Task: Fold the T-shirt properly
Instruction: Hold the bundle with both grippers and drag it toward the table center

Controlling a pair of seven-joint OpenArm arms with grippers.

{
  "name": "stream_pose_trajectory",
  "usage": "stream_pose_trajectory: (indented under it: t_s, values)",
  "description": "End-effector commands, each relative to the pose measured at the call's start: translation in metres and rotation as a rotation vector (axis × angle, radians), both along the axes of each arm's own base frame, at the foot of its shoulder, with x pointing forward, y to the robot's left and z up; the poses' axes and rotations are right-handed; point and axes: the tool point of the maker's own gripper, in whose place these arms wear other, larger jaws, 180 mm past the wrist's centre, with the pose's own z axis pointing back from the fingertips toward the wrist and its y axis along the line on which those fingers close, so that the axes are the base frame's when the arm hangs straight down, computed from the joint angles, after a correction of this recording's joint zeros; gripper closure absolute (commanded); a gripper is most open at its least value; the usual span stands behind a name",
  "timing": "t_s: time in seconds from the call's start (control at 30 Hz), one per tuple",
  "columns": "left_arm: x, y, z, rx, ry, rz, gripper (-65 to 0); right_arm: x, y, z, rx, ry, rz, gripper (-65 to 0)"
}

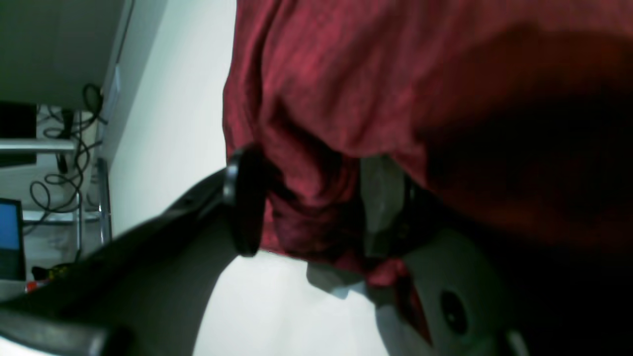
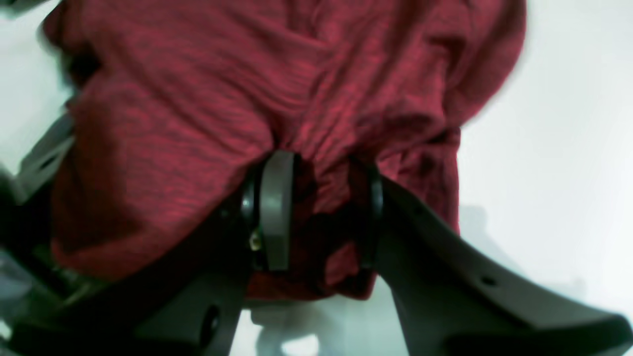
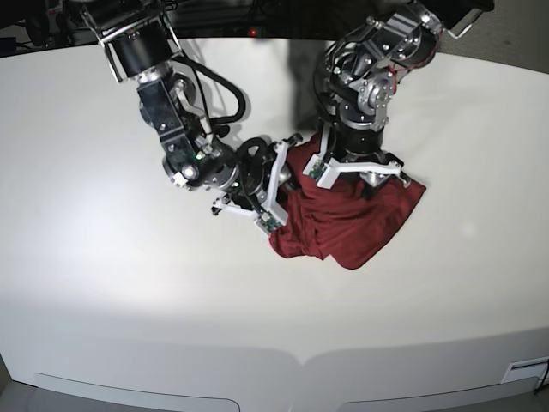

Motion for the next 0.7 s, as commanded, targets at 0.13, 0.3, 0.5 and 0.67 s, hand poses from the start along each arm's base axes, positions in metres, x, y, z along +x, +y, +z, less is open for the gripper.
stream_pose_trajectory:
  t_s: [0.13, 0.3, 0.5, 0.67]
  values:
    - [0.017, 0.007, 0.017, 0.079, -0.060, 0.004, -29.8, -0.037, -0.031, -0.007, -0.084, 0.026, 0.048, -19.7]
    - [0.010, -0.002, 0.013, 0.070, -0.042, -0.023, -29.8, -0.065, -0.046, -0.010, -0.126, 0.046, 0.075, -19.7]
    - [0.007, -0.001, 0.013, 0.125, -0.044, -0.026, -29.8, -0.071, -0.068, -0.014, -0.209, 0.031, 0.064, -19.7]
    - [0.006, 0.015, 0.016, 0.209, -0.046, 0.021, -29.8, -0.067, -0.082, -0.015, -0.239, 0.024, 0.045, -19.7]
